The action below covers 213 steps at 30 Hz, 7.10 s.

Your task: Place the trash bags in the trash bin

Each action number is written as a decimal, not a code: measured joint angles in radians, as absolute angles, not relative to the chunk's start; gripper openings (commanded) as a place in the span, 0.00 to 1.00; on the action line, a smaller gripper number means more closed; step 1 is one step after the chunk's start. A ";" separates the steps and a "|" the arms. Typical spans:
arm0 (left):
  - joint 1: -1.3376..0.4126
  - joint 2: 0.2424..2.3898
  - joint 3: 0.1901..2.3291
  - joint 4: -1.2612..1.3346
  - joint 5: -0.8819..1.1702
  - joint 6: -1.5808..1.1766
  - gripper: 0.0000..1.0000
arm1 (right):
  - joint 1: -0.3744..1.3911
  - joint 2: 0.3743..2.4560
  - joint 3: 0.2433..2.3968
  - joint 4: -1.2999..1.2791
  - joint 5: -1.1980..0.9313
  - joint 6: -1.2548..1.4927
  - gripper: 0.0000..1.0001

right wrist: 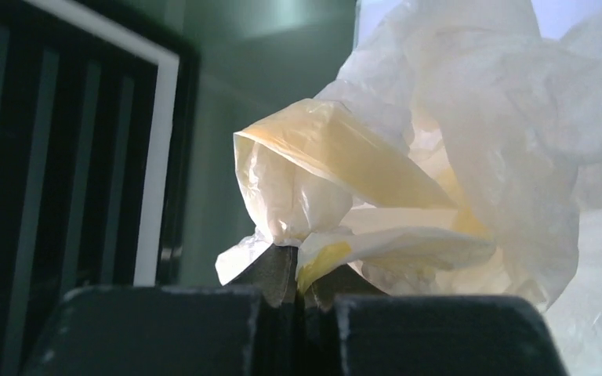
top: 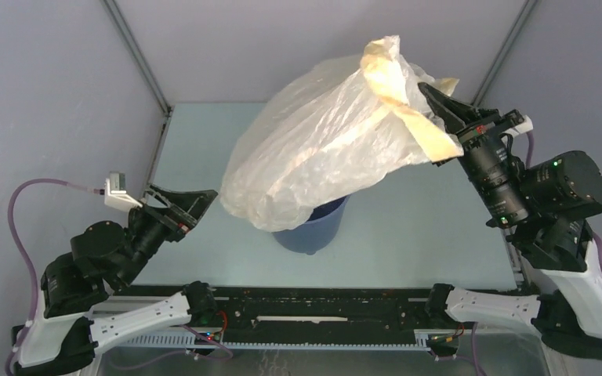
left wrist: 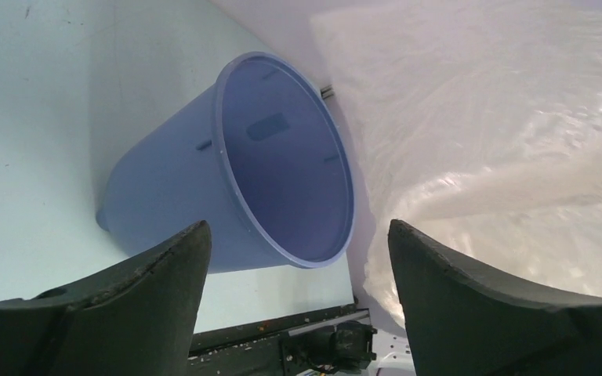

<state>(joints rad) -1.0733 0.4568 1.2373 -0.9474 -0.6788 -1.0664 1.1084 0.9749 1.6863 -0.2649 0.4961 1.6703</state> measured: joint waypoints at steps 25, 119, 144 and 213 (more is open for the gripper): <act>-1.124 0.886 1.327 -0.674 -0.117 -0.776 0.87 | 0.733 1.055 1.707 -0.784 0.279 1.865 0.00; -0.389 1.043 1.499 -0.670 0.158 -0.695 1.00 | 0.390 1.064 1.414 -0.484 -1.005 0.781 0.00; -0.336 1.582 1.927 -0.901 0.113 -0.553 0.72 | 0.437 1.062 1.409 -0.481 -1.000 0.788 0.00; -0.370 1.034 1.072 -0.718 0.199 -0.767 0.42 | 0.669 1.603 1.593 -0.445 -0.477 0.724 0.00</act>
<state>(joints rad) -0.3698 1.0344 1.0718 -0.7177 0.1989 -0.7673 0.6685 1.6028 1.5932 -0.4446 -0.4774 0.7238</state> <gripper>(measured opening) 0.455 0.007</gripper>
